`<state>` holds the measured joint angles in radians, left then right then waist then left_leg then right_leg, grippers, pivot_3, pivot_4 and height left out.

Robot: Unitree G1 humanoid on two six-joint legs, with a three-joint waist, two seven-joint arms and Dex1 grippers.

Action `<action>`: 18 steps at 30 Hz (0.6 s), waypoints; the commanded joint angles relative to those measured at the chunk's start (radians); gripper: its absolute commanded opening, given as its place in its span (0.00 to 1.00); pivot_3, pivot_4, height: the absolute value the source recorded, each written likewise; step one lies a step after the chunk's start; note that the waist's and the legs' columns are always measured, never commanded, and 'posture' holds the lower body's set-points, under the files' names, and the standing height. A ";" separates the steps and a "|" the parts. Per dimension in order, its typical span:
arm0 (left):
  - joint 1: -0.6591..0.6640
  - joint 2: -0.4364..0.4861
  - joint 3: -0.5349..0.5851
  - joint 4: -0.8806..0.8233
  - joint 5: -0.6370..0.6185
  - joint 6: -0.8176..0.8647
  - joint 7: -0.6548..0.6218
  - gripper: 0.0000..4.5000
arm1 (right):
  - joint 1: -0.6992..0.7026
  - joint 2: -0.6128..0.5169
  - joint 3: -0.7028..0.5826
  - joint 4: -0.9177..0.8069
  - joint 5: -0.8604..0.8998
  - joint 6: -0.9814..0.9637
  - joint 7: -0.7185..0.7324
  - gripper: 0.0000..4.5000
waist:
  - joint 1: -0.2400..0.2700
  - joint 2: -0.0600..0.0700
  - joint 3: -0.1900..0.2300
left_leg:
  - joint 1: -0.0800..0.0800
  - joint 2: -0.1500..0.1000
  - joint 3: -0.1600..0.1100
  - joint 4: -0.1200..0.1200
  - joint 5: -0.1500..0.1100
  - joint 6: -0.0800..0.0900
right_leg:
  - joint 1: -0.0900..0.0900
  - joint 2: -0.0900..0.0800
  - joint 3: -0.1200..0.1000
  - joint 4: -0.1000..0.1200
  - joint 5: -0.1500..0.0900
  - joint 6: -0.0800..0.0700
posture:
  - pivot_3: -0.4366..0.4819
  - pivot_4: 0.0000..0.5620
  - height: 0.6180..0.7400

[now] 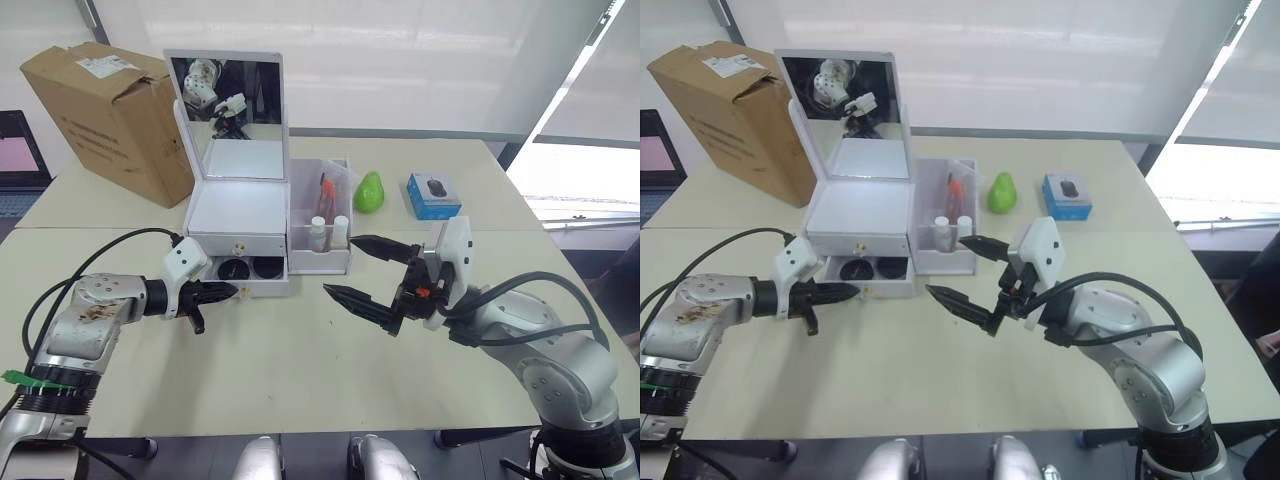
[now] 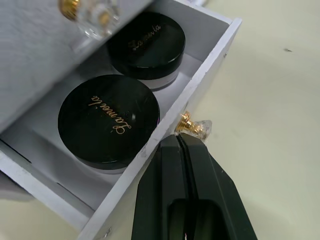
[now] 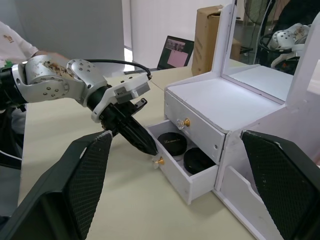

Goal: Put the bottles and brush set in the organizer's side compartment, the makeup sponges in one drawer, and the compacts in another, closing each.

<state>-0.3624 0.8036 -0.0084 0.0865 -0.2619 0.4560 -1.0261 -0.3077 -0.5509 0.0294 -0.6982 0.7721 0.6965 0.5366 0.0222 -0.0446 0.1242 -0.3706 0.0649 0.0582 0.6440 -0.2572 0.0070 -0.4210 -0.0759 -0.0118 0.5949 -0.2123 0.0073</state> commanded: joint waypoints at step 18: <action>-0.112 -0.158 0.012 0.160 0.093 -0.143 0.166 0.00 | -0.017 -0.014 -0.024 -0.032 0.033 0.008 -0.003 1.00 | 0.005 -0.005 -0.003 | 0.000 0.000 0.000 0.000 0.000 0.000 | 0.001 -0.001 -0.001 0.000 0.001 0.000 | 0.48 0.27 1.00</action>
<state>-0.4484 0.6442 -0.0093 0.2486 -0.1798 0.3306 -0.8834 -0.3090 -0.5564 0.0286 -0.6987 0.7912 0.7065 0.5338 0.0267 -0.0491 0.1213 -0.3708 0.0647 0.0582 0.6441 -0.2572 0.0070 -0.4196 -0.0769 -0.0124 0.5949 -0.2118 0.0074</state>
